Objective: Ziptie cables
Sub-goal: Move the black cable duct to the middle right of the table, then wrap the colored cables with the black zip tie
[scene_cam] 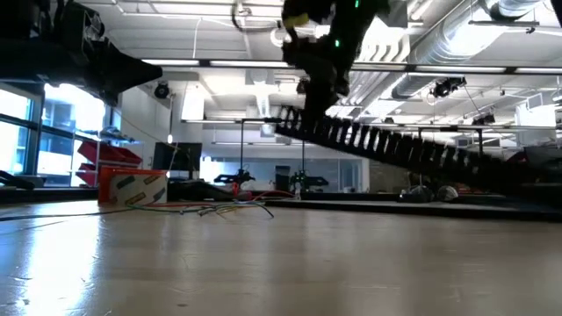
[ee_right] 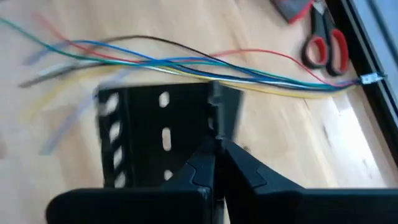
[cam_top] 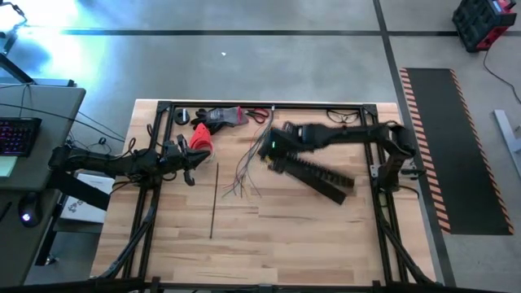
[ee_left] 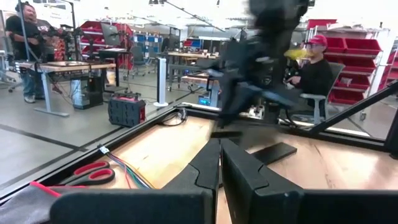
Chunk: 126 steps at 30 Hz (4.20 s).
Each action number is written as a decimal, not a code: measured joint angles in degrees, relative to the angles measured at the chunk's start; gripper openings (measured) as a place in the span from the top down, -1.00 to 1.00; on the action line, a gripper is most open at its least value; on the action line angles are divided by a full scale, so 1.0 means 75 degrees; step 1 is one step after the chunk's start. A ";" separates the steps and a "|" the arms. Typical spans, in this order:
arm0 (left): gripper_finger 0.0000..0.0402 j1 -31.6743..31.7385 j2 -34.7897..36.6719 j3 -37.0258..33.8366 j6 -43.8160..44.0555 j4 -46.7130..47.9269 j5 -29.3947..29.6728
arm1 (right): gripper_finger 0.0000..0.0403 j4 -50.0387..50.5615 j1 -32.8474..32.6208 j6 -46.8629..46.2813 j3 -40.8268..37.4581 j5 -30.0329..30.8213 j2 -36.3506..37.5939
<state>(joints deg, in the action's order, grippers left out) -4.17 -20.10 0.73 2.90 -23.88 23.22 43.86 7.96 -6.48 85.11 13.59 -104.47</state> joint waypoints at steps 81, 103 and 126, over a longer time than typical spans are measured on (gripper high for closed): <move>1.00 0.0015 0.0000 0.0000 -0.0015 0.0172 0.0909 | 0.14 -0.2804 0.4487 -0.1133 0.1117 -0.3697 -0.3204; 1.00 0.0015 0.0000 0.0000 0.0000 0.0088 0.0991 | 0.97 -0.0445 0.4420 -0.0286 0.3666 -0.3163 -0.4524; 1.00 0.0015 0.0000 0.0000 0.0129 -0.0008 0.0421 | 1.00 -0.1156 -0.0069 0.1864 0.3388 -0.1278 0.0378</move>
<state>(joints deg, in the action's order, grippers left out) -4.05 -20.10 0.73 3.87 -23.94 26.38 35.19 7.44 7.50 110.52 4.00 -101.63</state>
